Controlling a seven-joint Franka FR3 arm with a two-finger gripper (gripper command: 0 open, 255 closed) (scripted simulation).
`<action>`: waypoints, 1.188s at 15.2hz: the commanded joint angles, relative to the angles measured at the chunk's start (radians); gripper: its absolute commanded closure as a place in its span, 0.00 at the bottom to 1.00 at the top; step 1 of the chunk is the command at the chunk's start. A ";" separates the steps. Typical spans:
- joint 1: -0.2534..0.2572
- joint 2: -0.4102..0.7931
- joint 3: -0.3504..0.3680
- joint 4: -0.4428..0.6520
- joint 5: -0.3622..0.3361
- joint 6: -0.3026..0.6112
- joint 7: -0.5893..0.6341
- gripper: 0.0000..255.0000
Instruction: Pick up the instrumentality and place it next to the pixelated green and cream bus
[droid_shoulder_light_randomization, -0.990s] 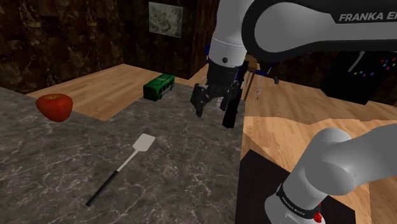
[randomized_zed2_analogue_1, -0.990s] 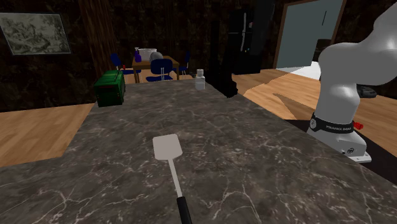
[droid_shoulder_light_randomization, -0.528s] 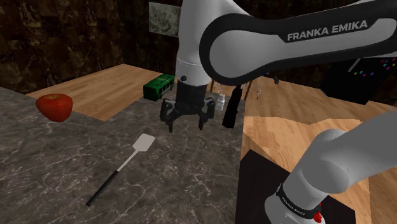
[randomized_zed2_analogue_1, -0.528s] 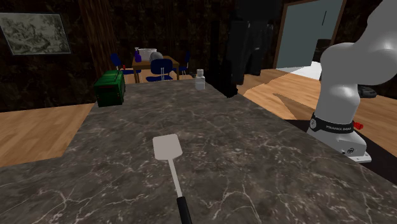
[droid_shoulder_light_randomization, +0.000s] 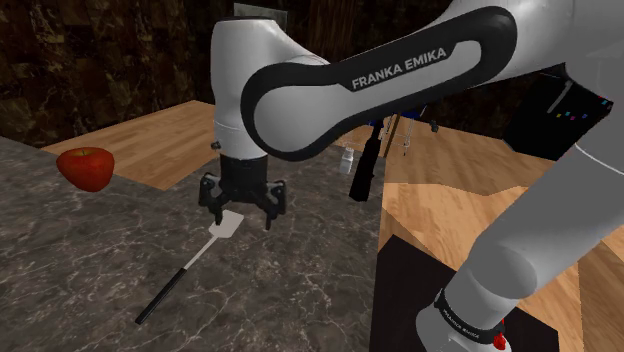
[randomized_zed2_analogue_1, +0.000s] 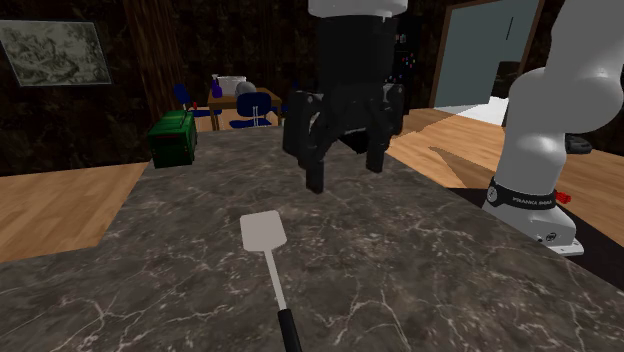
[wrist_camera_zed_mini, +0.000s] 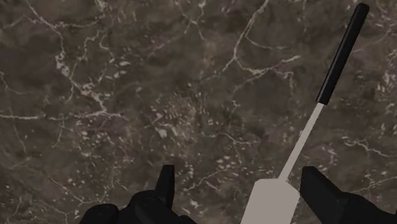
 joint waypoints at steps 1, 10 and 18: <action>-0.015 0.114 0.043 0.053 -0.077 0.030 0.152 0.00; 0.116 0.490 -0.026 0.270 -0.347 0.078 0.566 0.00; 0.137 0.532 -0.049 0.244 -0.386 0.137 0.591 0.00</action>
